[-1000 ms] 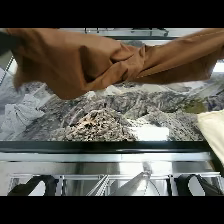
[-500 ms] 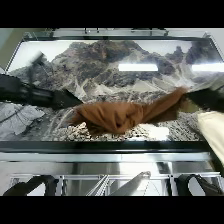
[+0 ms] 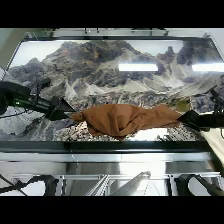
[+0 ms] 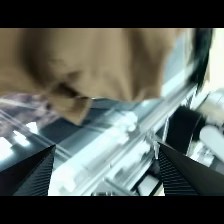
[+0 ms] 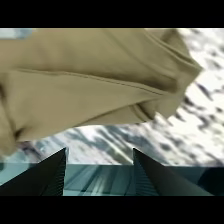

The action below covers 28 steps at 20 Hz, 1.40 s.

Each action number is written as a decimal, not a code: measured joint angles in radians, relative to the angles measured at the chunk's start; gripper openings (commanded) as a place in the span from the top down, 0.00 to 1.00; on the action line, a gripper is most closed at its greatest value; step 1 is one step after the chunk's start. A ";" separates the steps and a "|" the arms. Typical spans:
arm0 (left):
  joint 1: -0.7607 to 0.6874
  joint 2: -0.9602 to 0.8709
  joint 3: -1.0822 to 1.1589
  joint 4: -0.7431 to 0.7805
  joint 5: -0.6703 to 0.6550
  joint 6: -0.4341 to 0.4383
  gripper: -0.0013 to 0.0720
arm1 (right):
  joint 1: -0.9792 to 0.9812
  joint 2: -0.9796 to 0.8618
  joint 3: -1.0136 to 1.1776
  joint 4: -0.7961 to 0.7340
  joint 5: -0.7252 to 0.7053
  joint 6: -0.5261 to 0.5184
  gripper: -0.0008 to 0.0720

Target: Fold the shirts.

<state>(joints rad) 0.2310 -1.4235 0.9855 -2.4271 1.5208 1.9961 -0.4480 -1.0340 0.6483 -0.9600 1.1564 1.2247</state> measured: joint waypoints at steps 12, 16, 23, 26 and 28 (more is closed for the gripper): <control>-0.125 -0.191 0.029 -0.008 -0.261 0.004 0.98 | 0.163 -0.380 -0.002 0.404 -0.126 -0.207 0.96; -0.190 -0.229 0.163 -0.001 -0.188 0.006 0.98 | 0.164 -0.354 0.017 0.581 -0.042 -0.340 0.96; -0.142 0.105 0.489 -0.002 -0.076 -0.032 0.95 | -0.051 0.003 0.269 0.993 0.223 -0.525 0.96; -0.105 0.316 0.616 -0.006 -0.127 -0.039 0.94 | -0.155 0.215 0.364 1.157 0.242 -0.635 0.95; -0.086 0.447 0.669 -0.005 -0.163 -0.040 0.94 | -0.192 0.336 0.392 1.205 0.231 -0.676 0.95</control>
<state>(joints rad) 0.1452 -0.9768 1.6543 -2.4317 1.3575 1.9564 -0.6395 -0.6975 1.0401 0.2447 1.3876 0.5491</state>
